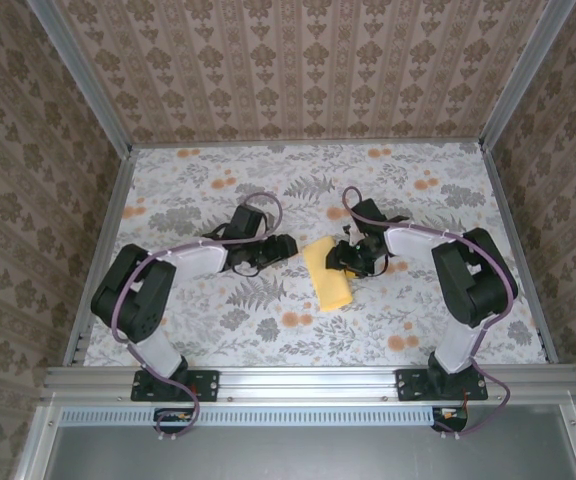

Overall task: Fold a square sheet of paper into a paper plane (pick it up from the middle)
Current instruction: Fold the square sheet of paper in half at the center of the table, then hold the square sheet of paper at the center of the table.

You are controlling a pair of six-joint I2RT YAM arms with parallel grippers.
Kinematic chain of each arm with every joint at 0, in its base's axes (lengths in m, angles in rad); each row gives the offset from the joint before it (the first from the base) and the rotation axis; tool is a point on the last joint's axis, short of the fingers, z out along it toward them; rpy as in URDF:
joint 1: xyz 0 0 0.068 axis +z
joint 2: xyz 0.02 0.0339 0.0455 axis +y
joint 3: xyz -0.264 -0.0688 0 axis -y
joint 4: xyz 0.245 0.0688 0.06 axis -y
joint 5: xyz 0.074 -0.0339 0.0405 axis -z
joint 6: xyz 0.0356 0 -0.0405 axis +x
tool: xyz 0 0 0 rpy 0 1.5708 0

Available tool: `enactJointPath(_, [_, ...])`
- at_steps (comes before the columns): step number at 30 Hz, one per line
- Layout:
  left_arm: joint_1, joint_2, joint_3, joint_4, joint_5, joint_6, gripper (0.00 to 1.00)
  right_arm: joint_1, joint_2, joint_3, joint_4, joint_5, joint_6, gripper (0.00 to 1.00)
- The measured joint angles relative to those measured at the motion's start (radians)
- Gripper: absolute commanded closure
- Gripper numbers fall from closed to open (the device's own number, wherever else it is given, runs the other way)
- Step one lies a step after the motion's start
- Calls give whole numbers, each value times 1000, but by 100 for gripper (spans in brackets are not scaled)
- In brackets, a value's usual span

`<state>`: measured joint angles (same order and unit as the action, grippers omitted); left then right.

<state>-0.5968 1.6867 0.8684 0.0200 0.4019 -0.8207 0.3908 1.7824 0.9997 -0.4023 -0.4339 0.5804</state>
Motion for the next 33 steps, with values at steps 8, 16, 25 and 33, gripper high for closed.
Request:
enactJointPath(8, [-34,55,34,21,13,-18,52,40,1,14,-26,94,-56,49])
enactJointPath(16, [-53,102,51,67,21,-40,58,46,3,10,-23,112,-87,49])
enactJointPath(25, [-70,119,63,85,20,-64,63,49,12,7,-14,116,-73,48])
enactJointPath(33, [-70,130,83,77,13,-70,66,60,23,22,-29,133,-80,47])
